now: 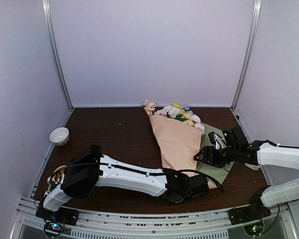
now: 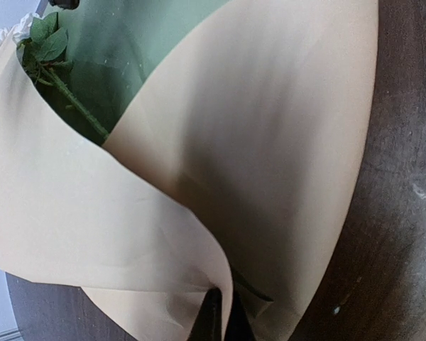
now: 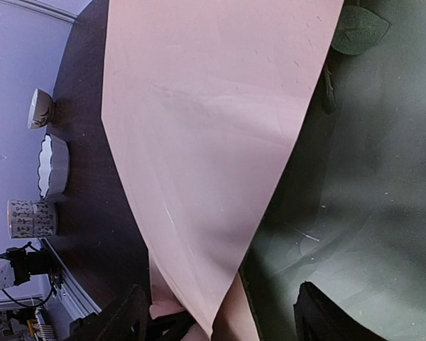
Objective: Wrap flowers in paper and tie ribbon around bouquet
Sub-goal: Fold the one-fourth-folded wrapping paper at the center of the board.
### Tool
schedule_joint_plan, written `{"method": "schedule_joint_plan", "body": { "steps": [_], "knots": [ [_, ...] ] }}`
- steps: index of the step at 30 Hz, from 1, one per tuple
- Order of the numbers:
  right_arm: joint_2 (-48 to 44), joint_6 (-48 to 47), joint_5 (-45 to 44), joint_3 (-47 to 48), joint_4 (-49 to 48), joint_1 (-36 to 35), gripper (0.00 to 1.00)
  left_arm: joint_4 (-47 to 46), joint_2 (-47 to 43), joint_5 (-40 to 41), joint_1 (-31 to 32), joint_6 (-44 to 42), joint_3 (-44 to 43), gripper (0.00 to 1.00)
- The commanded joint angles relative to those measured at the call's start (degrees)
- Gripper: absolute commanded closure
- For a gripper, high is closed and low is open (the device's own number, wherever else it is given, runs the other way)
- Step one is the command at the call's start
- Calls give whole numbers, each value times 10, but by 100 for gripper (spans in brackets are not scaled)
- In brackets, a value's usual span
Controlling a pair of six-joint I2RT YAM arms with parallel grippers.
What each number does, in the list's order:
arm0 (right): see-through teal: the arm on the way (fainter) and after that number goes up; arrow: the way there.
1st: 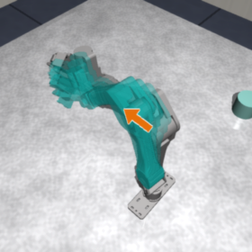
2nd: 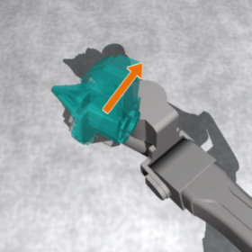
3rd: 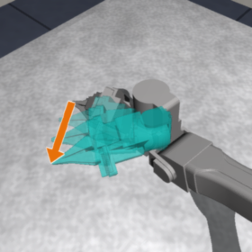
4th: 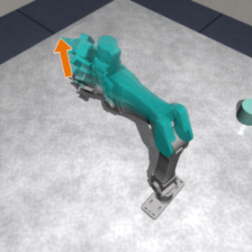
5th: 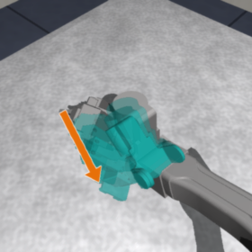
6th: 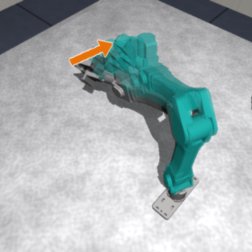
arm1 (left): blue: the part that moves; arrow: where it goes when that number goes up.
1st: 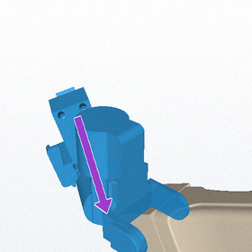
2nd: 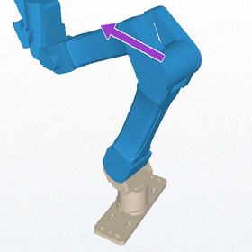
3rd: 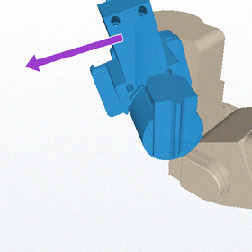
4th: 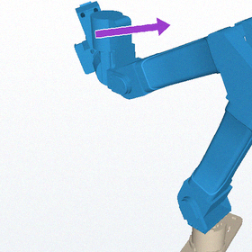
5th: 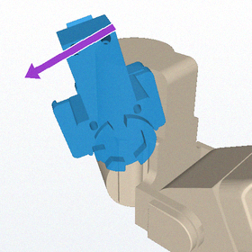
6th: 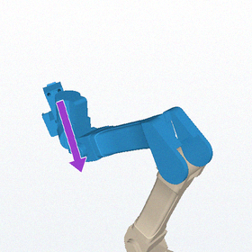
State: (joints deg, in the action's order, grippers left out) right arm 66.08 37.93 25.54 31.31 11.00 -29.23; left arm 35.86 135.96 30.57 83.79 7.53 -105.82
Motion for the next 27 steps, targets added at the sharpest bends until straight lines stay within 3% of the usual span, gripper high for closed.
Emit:
{"method": "schedule_joint_plan", "body": {
  "steps": [1,4,5,7,10,18,24,27],
  "knots": [
    [42,32,55,-10,-75,-3,29,22,17,-29,-2,0,-3,100],
    [82,45,97,-2,-127,-3,40,22,17,-31,-2,0,-4,100],
    [93,39,99,9,-124,-3,48,22,16,-31,-2,1,-3,100],
    [111,10,94,34,-83,-3,74,22,16,-29,-2,1,-4,100],
    [115,-23,67,51,-40,0,98,26,12,-25,-2,5,-3,95],
    [148,-44,54,57,-52,6,100,23,-88,-22,5,3,23,48],
    [162,-44,51,61,-60,6,100,-61,-208,-160,12,-41,108,36],
    [159,-44,48,62,-63,6,100,-138,-269,-168,5,-38,182,35]
  ]
}}
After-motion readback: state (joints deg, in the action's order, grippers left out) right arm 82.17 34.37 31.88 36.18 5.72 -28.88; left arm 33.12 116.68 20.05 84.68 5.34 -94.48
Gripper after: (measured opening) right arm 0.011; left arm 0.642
